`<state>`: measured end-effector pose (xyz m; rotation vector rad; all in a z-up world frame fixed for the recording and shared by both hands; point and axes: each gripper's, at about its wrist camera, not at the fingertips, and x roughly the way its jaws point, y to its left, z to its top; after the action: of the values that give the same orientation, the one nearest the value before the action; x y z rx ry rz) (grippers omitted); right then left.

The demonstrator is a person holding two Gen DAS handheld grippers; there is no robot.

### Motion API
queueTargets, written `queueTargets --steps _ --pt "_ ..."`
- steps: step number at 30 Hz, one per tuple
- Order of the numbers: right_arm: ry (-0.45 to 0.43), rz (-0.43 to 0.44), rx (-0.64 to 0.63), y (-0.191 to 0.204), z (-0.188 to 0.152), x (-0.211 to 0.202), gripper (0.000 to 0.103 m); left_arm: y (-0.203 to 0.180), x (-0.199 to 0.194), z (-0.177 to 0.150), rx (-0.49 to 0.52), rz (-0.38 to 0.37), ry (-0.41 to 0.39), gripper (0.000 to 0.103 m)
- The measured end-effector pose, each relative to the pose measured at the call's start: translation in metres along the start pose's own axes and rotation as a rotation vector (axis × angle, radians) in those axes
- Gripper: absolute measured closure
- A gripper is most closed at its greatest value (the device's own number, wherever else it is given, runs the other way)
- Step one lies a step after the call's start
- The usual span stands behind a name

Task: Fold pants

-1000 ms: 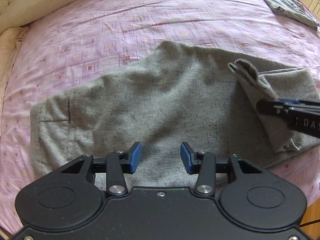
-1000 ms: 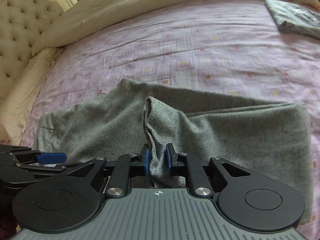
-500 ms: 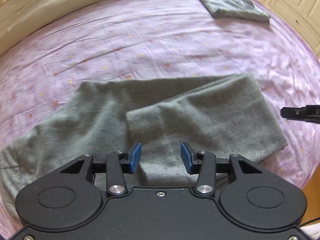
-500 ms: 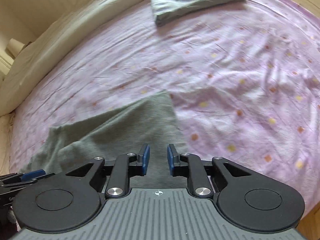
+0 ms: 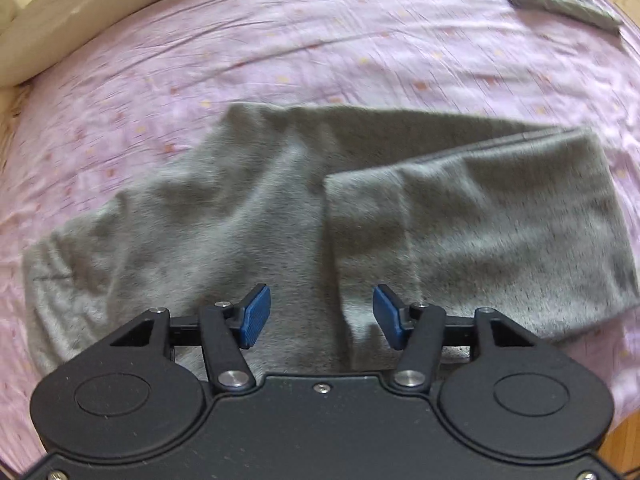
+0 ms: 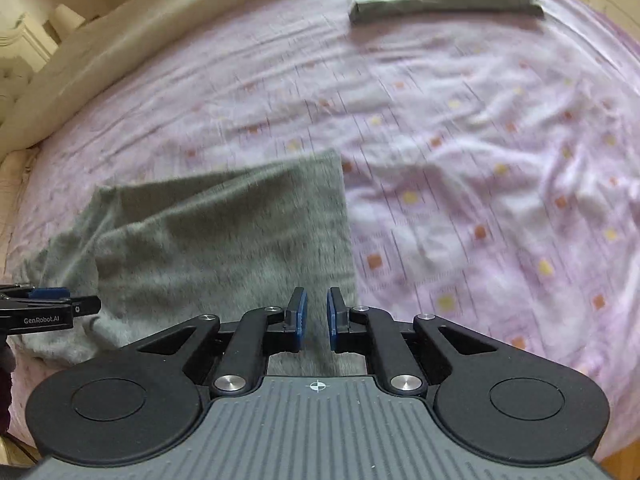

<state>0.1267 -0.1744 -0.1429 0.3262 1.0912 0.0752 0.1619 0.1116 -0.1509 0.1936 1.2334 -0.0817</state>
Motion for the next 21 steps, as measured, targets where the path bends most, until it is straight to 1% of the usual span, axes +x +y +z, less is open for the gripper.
queueTargets --steps 3,5,8,12,15,17,19,21 --pt "0.028 0.039 -0.019 0.002 0.020 0.022 0.092 0.014 -0.006 -0.003 -0.093 0.018 0.012 0.041" --pt "0.065 0.028 -0.046 0.003 0.027 0.042 0.092 0.024 -0.010 -0.010 -0.147 0.032 0.022 0.041" --pt "0.145 -0.004 -0.047 -0.001 0.028 0.066 0.093 0.040 -0.013 -0.026 -0.217 0.075 0.045 0.041" --pt "0.135 -0.002 -0.075 0.001 0.027 0.066 0.093 0.067 -0.020 -0.050 -0.320 0.117 0.071 0.041" --pt "0.139 0.000 -0.049 -0.004 0.025 0.063 0.093 0.090 -0.025 -0.069 -0.396 0.139 0.080 0.041" --pt "0.138 -0.015 -0.024 -0.004 0.023 0.059 0.093 0.107 -0.026 -0.079 -0.433 0.149 0.080 0.041" --pt "0.116 -0.044 -0.016 0.001 0.022 0.052 0.093 0.122 -0.028 -0.086 -0.454 0.155 0.074 0.041" --pt "0.064 -0.059 -0.021 0.010 0.018 0.041 0.093 0.139 -0.029 -0.090 -0.459 0.161 0.060 0.041"
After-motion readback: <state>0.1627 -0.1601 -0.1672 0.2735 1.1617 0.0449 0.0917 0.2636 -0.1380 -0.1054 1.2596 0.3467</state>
